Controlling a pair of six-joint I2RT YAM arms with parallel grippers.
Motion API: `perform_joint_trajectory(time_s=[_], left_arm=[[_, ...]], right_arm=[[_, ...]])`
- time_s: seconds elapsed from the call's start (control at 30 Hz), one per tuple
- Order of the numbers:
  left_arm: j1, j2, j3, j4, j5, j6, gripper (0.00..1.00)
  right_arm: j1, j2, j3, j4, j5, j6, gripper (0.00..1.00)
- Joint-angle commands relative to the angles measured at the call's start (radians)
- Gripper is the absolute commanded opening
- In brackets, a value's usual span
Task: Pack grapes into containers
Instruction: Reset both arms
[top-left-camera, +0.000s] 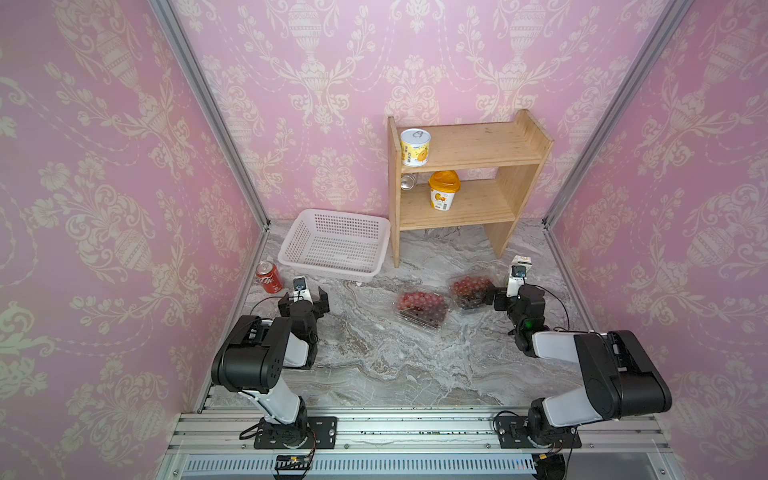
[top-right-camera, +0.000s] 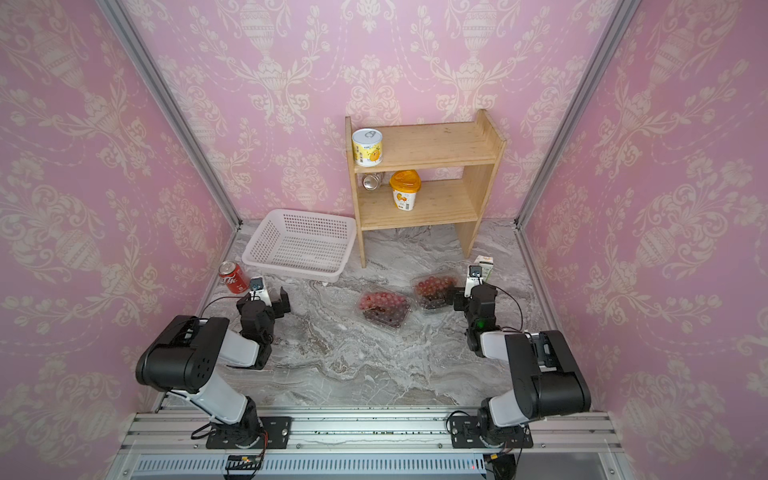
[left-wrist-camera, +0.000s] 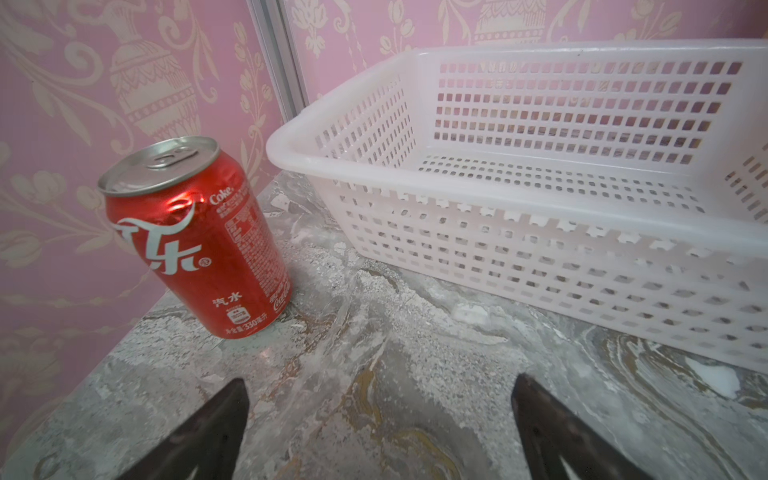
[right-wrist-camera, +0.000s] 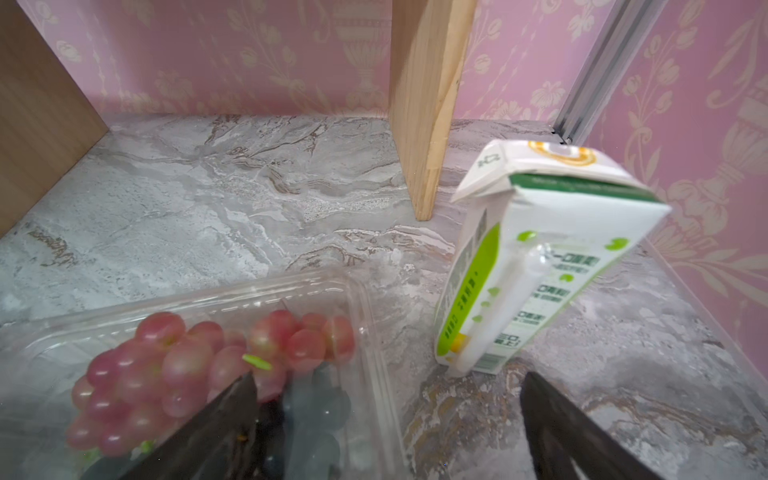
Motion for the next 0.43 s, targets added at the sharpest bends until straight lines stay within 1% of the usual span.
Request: perform_joint_trajectory(time_s=[0.0, 0.07, 0.4], left_arm=[[0.028, -0.007, 0.056, -0.097, 0.029, -0.004, 0.99], [0.035, -0.007, 0.057, -0.103, 0.032, -0.009, 0.99], [0.036, -0.006, 0.059, -0.101, 0.031, -0.009, 0.99]], right_arm=[[-0.01, 0.012, 0.01, -0.024, -0.043, 0.025, 1.0], [-0.011, 0.013, 0.015, -0.037, -0.061, 0.019, 1.0], [-0.01, 0.012, 0.017, -0.039, -0.062, 0.019, 1.0]])
